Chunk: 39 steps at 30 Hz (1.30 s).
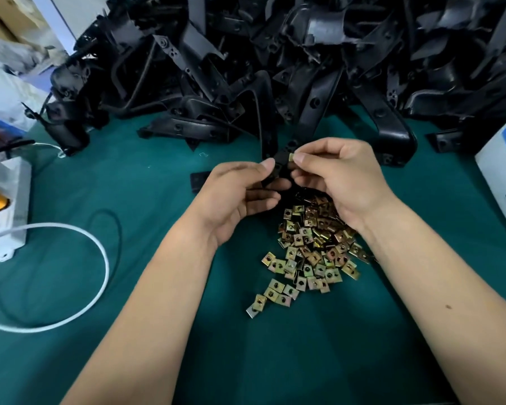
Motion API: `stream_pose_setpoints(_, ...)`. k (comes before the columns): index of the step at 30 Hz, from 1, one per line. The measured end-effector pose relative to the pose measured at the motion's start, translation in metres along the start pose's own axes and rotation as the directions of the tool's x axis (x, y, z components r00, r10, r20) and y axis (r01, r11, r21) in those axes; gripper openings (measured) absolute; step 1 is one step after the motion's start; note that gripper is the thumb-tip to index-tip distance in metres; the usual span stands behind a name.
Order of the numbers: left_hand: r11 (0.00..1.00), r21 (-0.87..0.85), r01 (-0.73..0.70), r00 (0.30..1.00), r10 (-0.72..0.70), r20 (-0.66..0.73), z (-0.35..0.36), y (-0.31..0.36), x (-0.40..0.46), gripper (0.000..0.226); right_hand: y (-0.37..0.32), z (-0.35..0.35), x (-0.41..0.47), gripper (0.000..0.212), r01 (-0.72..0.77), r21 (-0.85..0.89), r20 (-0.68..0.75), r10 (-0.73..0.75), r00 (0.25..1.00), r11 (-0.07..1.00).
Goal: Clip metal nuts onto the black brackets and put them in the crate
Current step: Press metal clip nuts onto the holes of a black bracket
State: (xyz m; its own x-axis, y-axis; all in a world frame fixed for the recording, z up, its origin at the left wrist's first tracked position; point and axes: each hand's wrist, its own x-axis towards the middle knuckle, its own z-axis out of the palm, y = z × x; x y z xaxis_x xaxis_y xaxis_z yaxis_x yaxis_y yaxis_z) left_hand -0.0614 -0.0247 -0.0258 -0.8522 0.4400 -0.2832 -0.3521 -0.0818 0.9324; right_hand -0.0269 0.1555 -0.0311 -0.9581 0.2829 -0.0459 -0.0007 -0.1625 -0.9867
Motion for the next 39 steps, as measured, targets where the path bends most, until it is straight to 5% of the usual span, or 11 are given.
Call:
stream_pose_setpoints(7,0.963,-0.081,-0.259,0.956,0.243,-0.166,0.007,-0.002,0.001,0.013,0.004,0.014,-0.003,0.012,0.028,0.050,0.005,-0.028,1.000,0.998)
stream_pose_setpoints(13,0.960,-0.095,-0.264,0.928,0.226,-0.296,0.015,-0.011,0.005,0.018,0.009,0.021,-0.004,0.010,0.141,-0.048,-0.059,-0.144,0.988,0.989)
stream_pose_setpoints(21,0.945,0.057,-0.321,0.913,0.325,-0.246,0.020,-0.021,0.010,0.007,0.009,0.017,-0.003,0.011,0.142,-0.157,-0.036,-0.149,0.988,0.977)
stream_pose_setpoints(28,0.933,0.071,-0.353,0.892,0.359,-0.276,0.020,-0.024,0.012,0.038,0.011,0.016,0.000,0.009,0.090,-0.111,-0.121,-0.103,0.987,0.990)
stream_pose_setpoints(39,0.928,0.039,-0.370,0.902,0.369,-0.223,0.019,-0.027,0.015,0.037,0.009,0.015,0.000,0.016,0.041,-0.061,-0.144,-0.050,0.988,0.997)
